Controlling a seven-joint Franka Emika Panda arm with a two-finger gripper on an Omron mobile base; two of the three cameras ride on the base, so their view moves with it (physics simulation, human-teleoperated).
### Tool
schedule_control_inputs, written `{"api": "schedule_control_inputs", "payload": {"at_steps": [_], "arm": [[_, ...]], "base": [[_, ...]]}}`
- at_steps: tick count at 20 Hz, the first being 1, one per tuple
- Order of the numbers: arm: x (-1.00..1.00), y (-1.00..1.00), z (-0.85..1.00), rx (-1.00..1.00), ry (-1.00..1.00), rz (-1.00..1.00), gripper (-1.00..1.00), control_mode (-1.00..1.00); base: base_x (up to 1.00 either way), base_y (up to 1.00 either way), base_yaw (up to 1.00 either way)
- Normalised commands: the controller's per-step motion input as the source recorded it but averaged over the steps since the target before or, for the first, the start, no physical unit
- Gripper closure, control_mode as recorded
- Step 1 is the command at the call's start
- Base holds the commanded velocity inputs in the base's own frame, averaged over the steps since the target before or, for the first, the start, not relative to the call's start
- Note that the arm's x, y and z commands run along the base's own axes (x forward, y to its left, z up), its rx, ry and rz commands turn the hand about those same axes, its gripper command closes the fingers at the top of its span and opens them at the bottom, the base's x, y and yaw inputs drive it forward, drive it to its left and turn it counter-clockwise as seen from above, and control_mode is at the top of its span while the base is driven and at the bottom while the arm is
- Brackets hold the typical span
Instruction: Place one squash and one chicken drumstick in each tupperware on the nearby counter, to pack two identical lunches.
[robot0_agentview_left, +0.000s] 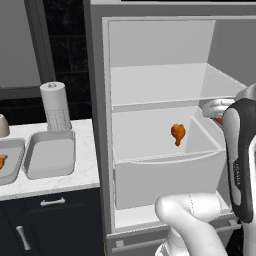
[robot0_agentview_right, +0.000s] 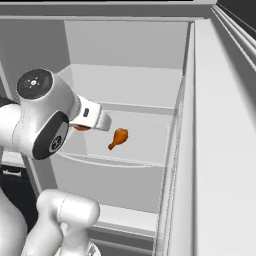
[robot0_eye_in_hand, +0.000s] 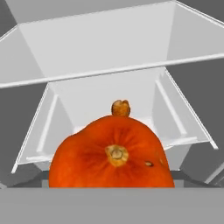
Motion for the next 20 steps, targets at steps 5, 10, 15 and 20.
{"api": "schedule_control_inputs", "payload": {"at_steps": [5,10,15,20], "arm": [[-0.96,0.37,-0.17,0.00,0.00,0.01,1.00,-1.00],[-0.35,0.22,-0.14,0.00,0.01,0.00,1.00,1.00],[0.00,0.00,0.00,0.00,0.00,0.00,1.00,1.00],[0.00,0.00,0.00,0.00,0.00,0.00,1.00,1.00]], "base": [[0.00,0.00,0.00],[-0.52,0.50,0.00],[-0.52,1.00,0.01],[-0.02,1.00,0.00]]}}
